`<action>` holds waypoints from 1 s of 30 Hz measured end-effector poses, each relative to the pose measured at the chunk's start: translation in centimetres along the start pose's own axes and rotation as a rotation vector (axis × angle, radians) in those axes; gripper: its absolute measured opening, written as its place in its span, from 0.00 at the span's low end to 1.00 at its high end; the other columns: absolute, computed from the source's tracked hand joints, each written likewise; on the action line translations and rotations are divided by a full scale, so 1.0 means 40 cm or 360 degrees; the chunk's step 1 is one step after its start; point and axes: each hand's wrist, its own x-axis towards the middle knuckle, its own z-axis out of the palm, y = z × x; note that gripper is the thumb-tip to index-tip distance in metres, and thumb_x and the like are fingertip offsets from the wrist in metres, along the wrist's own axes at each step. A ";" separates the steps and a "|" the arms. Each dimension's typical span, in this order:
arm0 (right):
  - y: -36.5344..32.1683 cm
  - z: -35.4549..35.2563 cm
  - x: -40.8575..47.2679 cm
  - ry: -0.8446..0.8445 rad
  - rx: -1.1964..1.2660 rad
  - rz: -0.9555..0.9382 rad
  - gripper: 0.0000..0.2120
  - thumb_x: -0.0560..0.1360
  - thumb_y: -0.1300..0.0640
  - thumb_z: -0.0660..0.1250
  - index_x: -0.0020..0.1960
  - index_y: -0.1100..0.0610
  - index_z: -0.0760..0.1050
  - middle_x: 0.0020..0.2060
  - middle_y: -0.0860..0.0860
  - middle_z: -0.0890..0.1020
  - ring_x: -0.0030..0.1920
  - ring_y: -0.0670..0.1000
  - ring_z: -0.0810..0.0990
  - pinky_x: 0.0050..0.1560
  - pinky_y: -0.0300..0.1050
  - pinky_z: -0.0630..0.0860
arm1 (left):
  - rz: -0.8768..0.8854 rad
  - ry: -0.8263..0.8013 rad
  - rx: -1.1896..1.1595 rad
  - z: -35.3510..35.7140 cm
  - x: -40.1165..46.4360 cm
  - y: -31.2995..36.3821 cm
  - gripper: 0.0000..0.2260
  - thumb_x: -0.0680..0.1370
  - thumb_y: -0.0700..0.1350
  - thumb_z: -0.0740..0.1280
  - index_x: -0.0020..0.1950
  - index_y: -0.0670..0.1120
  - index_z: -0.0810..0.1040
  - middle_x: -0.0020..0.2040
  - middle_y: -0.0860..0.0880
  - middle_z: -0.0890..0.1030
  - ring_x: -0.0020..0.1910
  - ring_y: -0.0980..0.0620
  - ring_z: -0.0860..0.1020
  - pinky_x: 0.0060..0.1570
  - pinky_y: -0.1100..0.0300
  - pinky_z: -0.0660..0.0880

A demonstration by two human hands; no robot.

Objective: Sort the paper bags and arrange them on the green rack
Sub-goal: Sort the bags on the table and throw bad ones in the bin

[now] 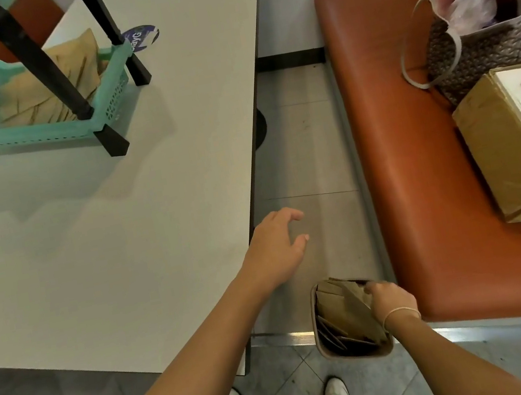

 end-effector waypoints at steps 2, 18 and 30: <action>-0.001 -0.011 0.002 -0.0013 -0.0005 0.0028 0.18 0.78 0.62 0.55 0.64 0.51 0.72 0.60 0.53 0.77 0.59 0.54 0.77 0.55 0.46 0.75 | -0.0006 -0.0023 0.0015 0.000 0.001 -0.001 0.16 0.78 0.45 0.64 0.66 0.50 0.70 0.66 0.52 0.71 0.61 0.55 0.72 0.58 0.65 0.65; -0.148 -0.303 -0.037 0.0244 0.0244 0.0020 0.15 0.75 0.61 0.60 0.60 0.54 0.75 0.57 0.55 0.79 0.57 0.56 0.78 0.53 0.46 0.75 | 0.0040 0.0053 0.0071 -0.128 0.001 0.067 0.14 0.78 0.45 0.64 0.64 0.48 0.73 0.62 0.50 0.74 0.58 0.54 0.72 0.56 0.65 0.66; -0.576 -0.684 -0.153 0.0911 0.0446 -0.0398 0.13 0.77 0.57 0.59 0.58 0.51 0.78 0.54 0.51 0.81 0.54 0.54 0.79 0.53 0.45 0.76 | 0.0244 0.0453 0.0057 -0.503 0.023 0.052 0.13 0.79 0.47 0.64 0.64 0.50 0.73 0.64 0.52 0.74 0.59 0.53 0.75 0.54 0.64 0.69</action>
